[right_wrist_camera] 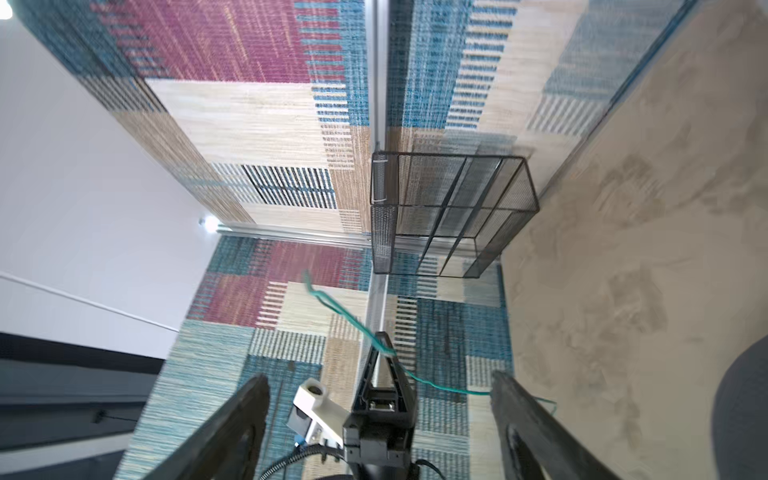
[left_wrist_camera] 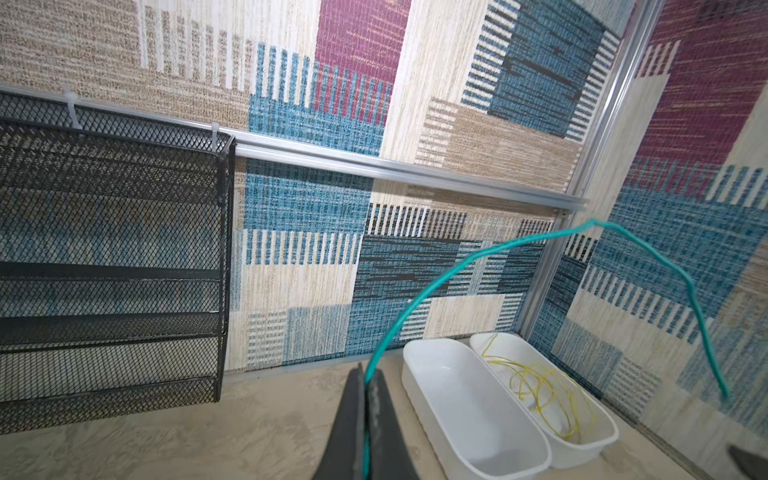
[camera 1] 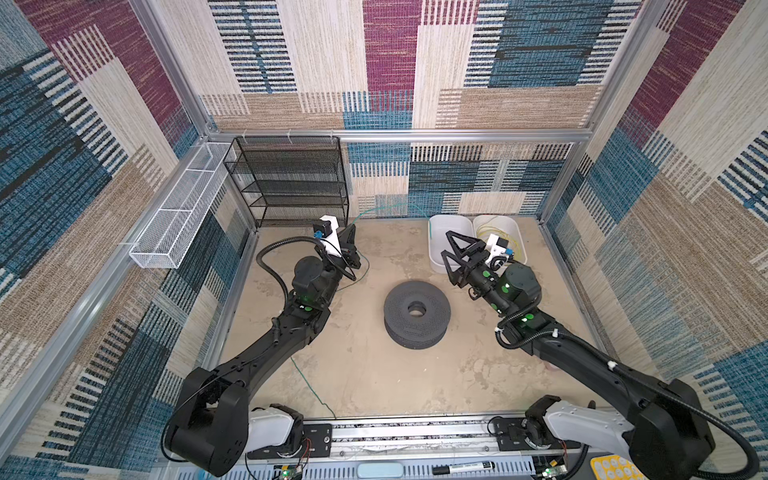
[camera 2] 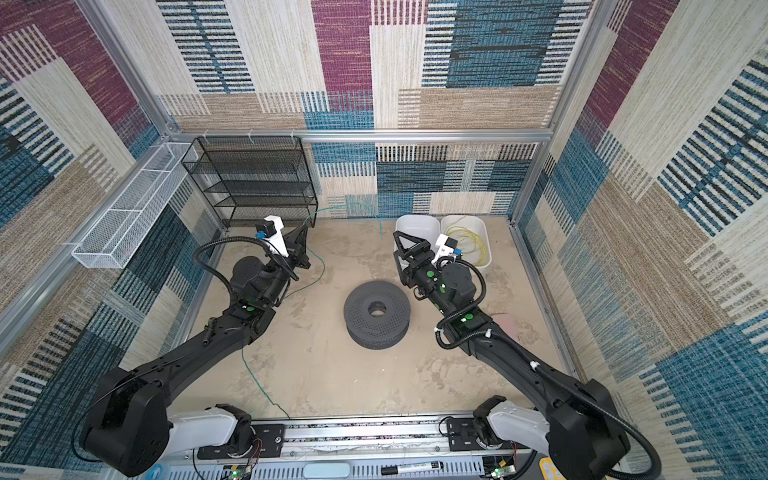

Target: Wrap the cables

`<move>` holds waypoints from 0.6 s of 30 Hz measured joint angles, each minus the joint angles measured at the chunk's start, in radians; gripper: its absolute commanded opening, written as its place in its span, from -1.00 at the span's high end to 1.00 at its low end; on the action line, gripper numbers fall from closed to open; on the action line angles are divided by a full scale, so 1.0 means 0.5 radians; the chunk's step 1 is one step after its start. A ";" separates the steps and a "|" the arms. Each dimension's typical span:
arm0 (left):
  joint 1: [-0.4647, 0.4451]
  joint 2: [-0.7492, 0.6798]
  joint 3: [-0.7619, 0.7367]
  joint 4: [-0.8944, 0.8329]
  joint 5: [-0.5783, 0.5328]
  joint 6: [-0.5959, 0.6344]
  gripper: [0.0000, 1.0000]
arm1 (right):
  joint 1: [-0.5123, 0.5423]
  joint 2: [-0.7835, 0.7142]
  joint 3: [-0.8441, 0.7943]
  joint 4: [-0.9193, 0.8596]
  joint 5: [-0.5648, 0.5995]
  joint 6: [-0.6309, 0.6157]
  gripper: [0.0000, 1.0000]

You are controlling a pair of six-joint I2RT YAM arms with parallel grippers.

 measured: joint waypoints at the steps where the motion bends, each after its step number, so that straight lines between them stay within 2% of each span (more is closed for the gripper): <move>1: -0.012 -0.005 -0.008 0.017 -0.001 0.002 1.00 | 0.001 0.057 0.016 0.048 -0.027 0.082 -0.73; 5: -0.063 -0.009 -0.026 0.049 -0.008 0.022 1.00 | 0.019 0.197 0.217 0.159 -0.132 0.253 -0.74; 9: -0.114 0.016 -0.023 0.060 -0.019 0.047 1.00 | 0.053 0.182 0.393 0.066 -0.166 0.156 -0.74; 18: -0.175 0.036 -0.040 0.100 -0.051 0.101 1.00 | 0.034 0.032 0.178 -0.089 -0.023 0.160 -0.56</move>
